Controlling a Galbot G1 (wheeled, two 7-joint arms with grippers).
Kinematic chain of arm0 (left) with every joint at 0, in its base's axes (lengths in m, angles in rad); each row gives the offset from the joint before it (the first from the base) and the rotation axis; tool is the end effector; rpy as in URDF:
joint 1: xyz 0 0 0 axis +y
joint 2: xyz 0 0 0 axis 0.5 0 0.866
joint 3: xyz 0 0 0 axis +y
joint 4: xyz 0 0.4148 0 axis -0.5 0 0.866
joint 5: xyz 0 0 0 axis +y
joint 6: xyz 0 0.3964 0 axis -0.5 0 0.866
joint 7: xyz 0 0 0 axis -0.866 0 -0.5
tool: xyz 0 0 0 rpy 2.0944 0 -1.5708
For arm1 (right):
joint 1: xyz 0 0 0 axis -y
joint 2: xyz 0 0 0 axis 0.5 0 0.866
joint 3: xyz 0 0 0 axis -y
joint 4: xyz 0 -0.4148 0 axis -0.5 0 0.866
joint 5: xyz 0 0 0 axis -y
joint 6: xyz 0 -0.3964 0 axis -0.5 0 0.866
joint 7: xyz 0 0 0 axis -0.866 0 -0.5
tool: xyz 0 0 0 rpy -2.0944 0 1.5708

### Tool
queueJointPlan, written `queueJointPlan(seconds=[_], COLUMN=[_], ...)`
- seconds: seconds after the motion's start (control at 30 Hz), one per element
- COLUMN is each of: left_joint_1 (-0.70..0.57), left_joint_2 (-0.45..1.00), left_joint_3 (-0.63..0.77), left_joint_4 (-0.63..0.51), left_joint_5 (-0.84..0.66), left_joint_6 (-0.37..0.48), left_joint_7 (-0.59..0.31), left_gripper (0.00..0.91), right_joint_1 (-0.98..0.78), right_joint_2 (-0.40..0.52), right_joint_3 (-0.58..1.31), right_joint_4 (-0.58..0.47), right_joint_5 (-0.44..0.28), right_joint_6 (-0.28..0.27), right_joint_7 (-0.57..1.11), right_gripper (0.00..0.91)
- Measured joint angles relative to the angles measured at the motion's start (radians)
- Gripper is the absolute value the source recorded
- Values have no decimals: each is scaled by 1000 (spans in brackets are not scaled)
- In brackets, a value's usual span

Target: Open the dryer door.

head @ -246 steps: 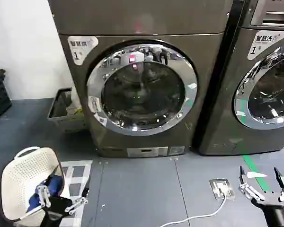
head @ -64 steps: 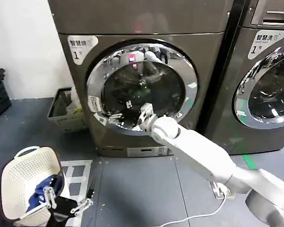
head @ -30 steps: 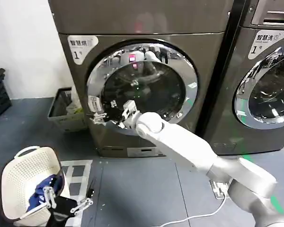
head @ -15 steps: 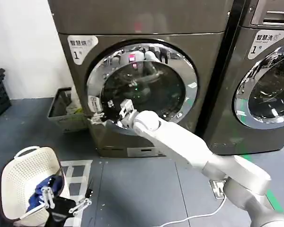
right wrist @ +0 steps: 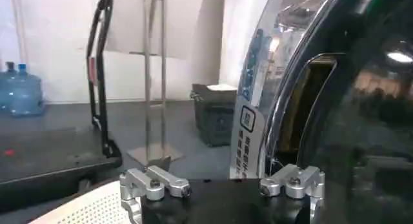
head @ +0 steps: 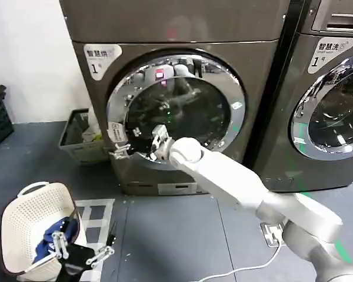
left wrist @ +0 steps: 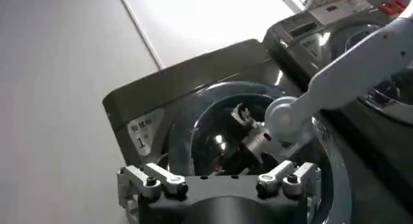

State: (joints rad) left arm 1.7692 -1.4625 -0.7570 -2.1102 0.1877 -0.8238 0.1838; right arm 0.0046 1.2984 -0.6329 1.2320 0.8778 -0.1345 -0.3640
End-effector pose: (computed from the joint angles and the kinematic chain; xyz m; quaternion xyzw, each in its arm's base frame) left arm 0.1152 0.1010 -0.3699 0.1172 0.9209 0.2360 0.2871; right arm 0.6117 0.1826 -0.1761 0.5583 -0.8259 0.0759 0.0221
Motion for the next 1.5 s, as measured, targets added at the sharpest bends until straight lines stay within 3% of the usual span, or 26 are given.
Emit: queueJointPlan(seconds=[0.37, 0.93, 1.5], left_joint_1=[-18, -177, -360], left_joint_2=[11, 110, 262], left_joint_3=[-18, -207, -141], left_joint_4=[-9, 78, 198], left_joint_5=[-67, -290, -317], left_joint_6=[0, 152, 228], left_joint_7=[32, 127, 131], left_gripper=[907, 907, 907], right_joint_1=[-4, -8, -26], right_joint_2=[-87, -203, -300], right_joint_3=[-24, -56, -66], right_joint_4=[98, 272, 389], right_joint_5=[32, 81, 98], right_joint_6=[-1, -10, -10], right_joint_7=[-45, -70, -136], right_gripper=[907, 907, 907])
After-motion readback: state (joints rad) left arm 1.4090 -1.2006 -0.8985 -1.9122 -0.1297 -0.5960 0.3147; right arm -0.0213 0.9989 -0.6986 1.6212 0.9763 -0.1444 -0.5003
